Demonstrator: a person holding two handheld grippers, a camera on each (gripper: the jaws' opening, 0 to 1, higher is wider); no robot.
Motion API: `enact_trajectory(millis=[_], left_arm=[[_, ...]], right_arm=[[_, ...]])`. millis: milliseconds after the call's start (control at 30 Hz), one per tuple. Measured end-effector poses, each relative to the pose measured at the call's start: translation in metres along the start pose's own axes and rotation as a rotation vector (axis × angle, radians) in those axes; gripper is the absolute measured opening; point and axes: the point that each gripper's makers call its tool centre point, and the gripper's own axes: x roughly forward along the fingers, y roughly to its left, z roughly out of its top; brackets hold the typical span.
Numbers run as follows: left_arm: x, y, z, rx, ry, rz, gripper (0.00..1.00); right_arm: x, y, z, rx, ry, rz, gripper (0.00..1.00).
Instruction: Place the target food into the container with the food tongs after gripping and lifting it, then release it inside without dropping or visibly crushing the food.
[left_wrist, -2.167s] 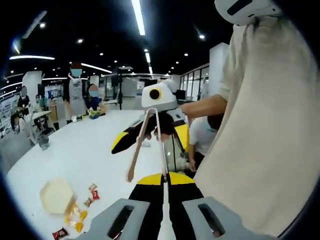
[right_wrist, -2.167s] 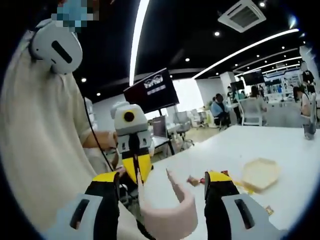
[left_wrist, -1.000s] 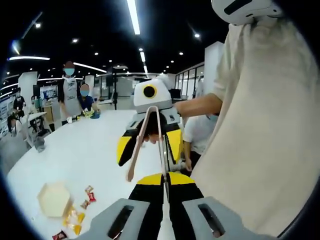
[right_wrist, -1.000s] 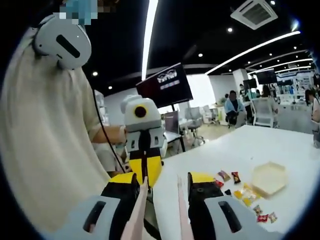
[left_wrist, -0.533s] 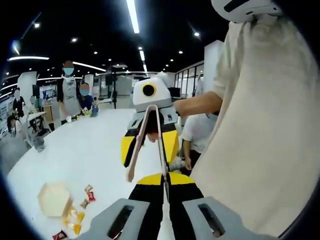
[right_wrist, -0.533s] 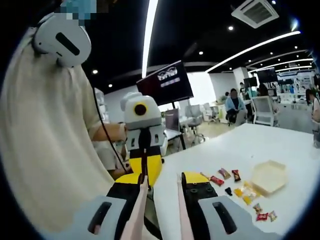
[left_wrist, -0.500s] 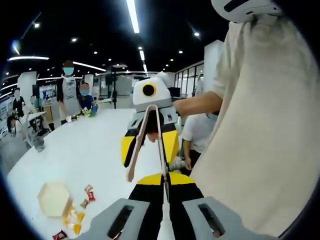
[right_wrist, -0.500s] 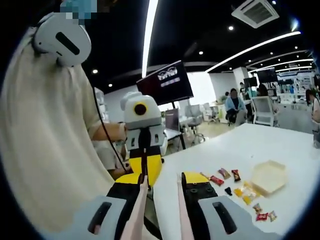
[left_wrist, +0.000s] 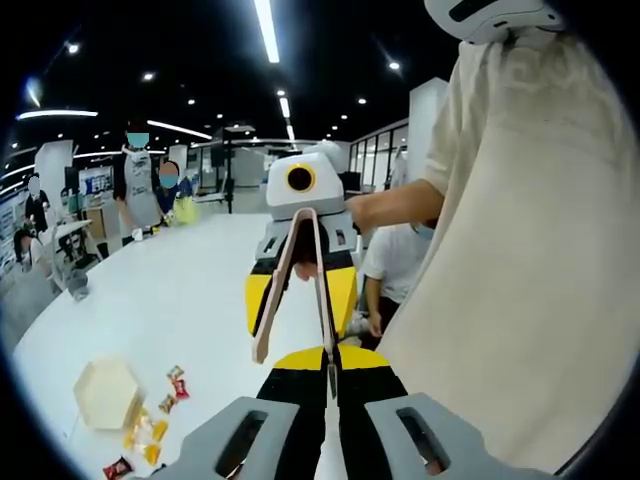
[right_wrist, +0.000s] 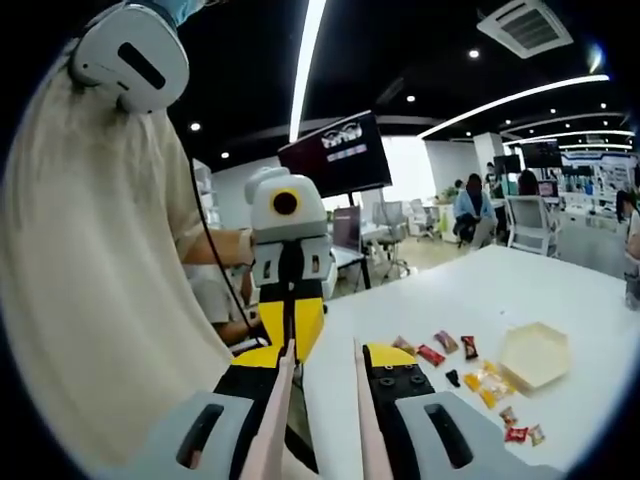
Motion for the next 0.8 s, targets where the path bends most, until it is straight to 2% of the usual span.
enact_trajectory(millis=[800], left_arm=[[-0.001,0.010,-0.009,-0.053,0.000,0.063,0.00]], right_arm=[[0.007,-0.010,-0.007,0.055,0.027,-0.015,0.27]])
